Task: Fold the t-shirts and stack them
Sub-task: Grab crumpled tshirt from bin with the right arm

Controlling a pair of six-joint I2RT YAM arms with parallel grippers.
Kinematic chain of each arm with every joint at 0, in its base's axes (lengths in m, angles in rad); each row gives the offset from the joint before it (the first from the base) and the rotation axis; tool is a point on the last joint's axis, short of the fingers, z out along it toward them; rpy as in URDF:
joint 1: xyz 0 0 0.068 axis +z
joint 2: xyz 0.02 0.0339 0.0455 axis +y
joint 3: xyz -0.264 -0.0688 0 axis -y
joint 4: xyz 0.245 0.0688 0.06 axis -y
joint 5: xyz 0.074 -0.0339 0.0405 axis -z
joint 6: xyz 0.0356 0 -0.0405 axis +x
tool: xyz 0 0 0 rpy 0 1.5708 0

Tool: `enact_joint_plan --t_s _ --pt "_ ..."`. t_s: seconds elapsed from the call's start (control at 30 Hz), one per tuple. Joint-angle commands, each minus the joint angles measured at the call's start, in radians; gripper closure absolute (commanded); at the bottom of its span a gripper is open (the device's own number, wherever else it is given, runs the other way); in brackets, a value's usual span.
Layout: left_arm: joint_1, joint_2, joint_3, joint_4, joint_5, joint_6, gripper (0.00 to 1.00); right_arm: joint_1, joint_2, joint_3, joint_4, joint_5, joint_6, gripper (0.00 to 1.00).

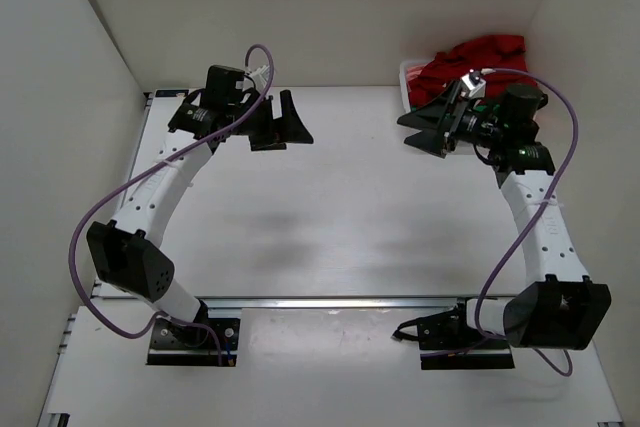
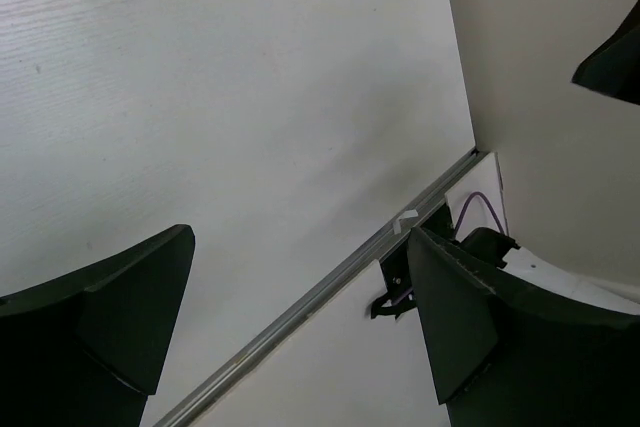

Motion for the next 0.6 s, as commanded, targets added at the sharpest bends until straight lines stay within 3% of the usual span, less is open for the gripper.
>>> enact_joint_plan --t_s 0.0,0.1,0.17,0.3,0.37,0.43,0.47,0.5,0.57 --pt "0.017 -0.029 0.018 0.031 0.029 0.004 0.02 0.085 0.012 0.157 -0.117 0.151 -0.072 0.01" --pt "-0.009 -0.032 0.035 0.028 0.025 0.032 0.01 0.252 0.173 0.543 -0.455 0.333 -0.304 0.01" --pt "-0.022 -0.026 0.052 0.022 0.021 0.044 0.01 0.313 0.220 0.613 -0.487 0.344 -0.356 0.01" --pt "0.034 -0.047 -0.006 0.060 0.032 -0.023 0.02 0.299 0.190 0.577 -0.443 0.344 -0.341 0.01" --pt "0.054 -0.066 -0.065 0.100 0.051 -0.052 0.01 0.252 0.197 0.571 -0.441 0.309 -0.364 0.35" --pt "0.056 -0.093 -0.089 0.135 0.063 -0.065 0.02 0.177 0.194 0.540 -0.430 0.246 -0.352 0.48" --pt "0.063 -0.086 -0.086 0.137 0.063 -0.059 0.20 0.114 0.193 0.502 -0.397 0.188 -0.347 0.81" --pt "0.064 -0.087 -0.082 0.131 0.061 -0.057 0.55 0.062 0.181 0.455 -0.362 0.177 -0.333 1.00" --pt "0.076 -0.097 -0.085 0.120 0.040 -0.065 0.90 -0.001 0.167 0.392 -0.282 0.187 -0.338 0.99"
